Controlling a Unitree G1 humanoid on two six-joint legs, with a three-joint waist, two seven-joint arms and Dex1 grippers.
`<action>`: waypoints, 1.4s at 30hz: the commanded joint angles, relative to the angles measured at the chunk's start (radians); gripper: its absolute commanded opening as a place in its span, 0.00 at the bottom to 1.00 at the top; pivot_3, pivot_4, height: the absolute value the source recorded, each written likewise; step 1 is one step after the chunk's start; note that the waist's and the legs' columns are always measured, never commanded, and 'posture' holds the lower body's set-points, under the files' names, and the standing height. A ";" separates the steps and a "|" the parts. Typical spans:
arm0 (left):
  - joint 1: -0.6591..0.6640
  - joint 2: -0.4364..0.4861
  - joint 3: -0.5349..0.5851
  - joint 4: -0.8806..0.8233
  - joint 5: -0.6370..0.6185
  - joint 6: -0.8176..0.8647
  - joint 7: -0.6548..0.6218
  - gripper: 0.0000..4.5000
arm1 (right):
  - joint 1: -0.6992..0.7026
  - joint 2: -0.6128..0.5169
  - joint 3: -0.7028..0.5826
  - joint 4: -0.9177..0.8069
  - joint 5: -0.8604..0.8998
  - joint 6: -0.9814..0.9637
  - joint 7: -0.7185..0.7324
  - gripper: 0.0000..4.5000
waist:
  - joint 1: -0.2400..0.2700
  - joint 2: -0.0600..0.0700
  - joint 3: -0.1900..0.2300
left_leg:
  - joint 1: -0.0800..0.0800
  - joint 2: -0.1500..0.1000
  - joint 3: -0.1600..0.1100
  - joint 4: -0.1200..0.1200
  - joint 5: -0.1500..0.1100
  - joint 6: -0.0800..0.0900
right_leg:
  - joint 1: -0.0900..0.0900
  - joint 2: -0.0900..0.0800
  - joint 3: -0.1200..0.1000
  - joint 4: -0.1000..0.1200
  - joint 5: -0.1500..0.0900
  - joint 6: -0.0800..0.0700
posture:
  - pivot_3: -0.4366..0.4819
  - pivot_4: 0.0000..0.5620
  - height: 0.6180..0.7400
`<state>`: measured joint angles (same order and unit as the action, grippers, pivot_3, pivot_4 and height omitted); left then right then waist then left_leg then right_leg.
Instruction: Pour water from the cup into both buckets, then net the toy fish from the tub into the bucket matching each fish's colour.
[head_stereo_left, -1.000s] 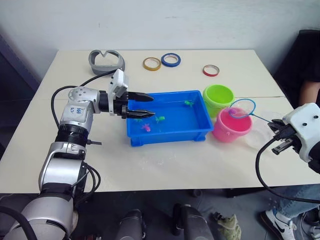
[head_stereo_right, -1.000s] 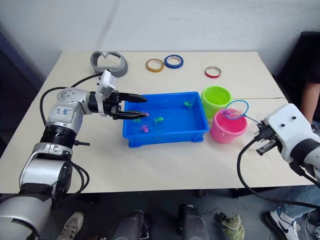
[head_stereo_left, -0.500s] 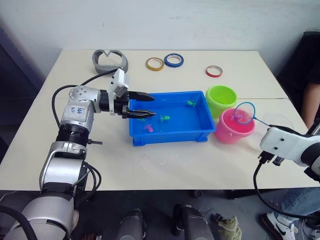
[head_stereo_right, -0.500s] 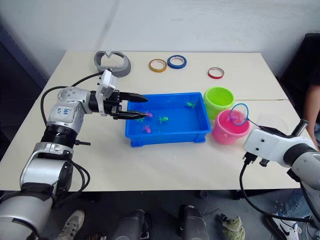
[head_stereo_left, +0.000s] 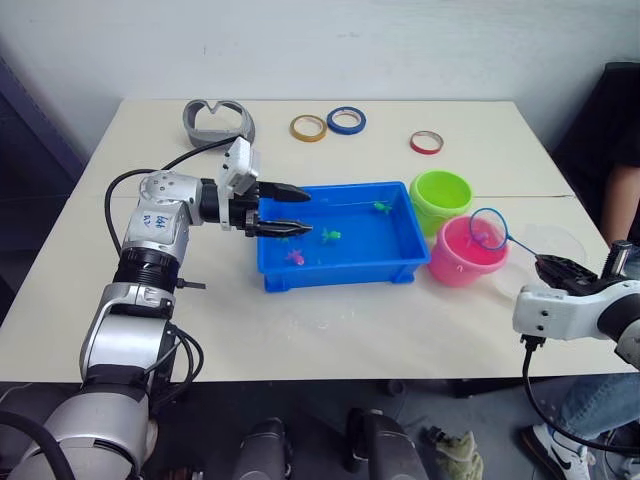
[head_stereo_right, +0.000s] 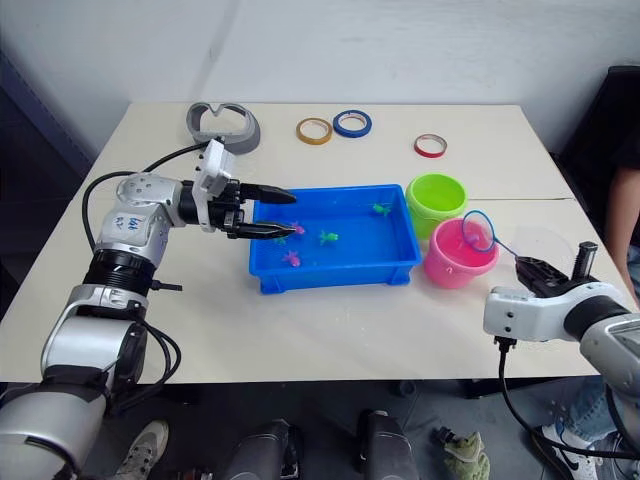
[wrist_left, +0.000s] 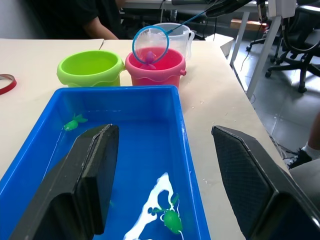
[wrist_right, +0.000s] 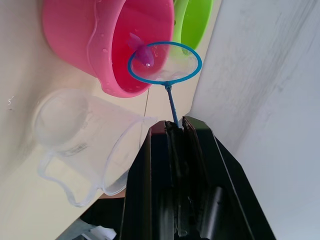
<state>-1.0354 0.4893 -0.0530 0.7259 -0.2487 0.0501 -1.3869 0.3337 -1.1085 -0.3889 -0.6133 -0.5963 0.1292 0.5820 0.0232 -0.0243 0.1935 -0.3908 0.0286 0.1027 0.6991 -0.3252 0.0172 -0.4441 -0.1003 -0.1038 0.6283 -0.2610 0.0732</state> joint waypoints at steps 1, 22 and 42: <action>-0.029 0.005 0.015 0.005 0.005 -0.022 0.007 0.73 | -0.012 0.007 -0.051 0.009 -0.075 -0.057 -0.024 0.00 | 0.000 0.000 0.000 | 0.000 0.000 0.000 0.000 0.000 0.000 | 0.000 0.000 0.000 0.000 0.000 0.000 | 0.48 0.27 0.78; -0.036 0.003 0.018 0.041 0.027 -0.077 0.039 0.73 | 0.065 0.154 -0.123 -0.058 -0.347 -0.311 -0.077 0.00 | 0.000 0.000 0.000 | 0.001 0.000 0.000 0.000 0.000 -0.001 | 0.000 0.001 0.000 0.001 0.000 0.000 | 0.48 0.27 0.78; -0.001 0.194 0.049 0.039 0.095 0.059 0.204 0.73 | -0.654 0.358 0.189 -0.184 0.302 0.588 0.387 0.00 | -0.024 0.000 0.000 | 0.003 0.001 -0.002 0.001 0.001 -0.002 | 0.000 0.001 0.000 0.010 -0.001 -0.003 | 0.48 0.27 0.78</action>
<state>-1.0470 0.6558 -0.0346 0.8134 -0.1515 0.0813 -1.1999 -0.2715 -0.7667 -0.2318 -0.7914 -0.3403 0.6383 0.9661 -0.0003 -0.0244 0.1935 -0.3885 0.0294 0.1010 0.6997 -0.3241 0.0156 -0.4440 -0.1000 -0.1039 0.6388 -0.2622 0.0700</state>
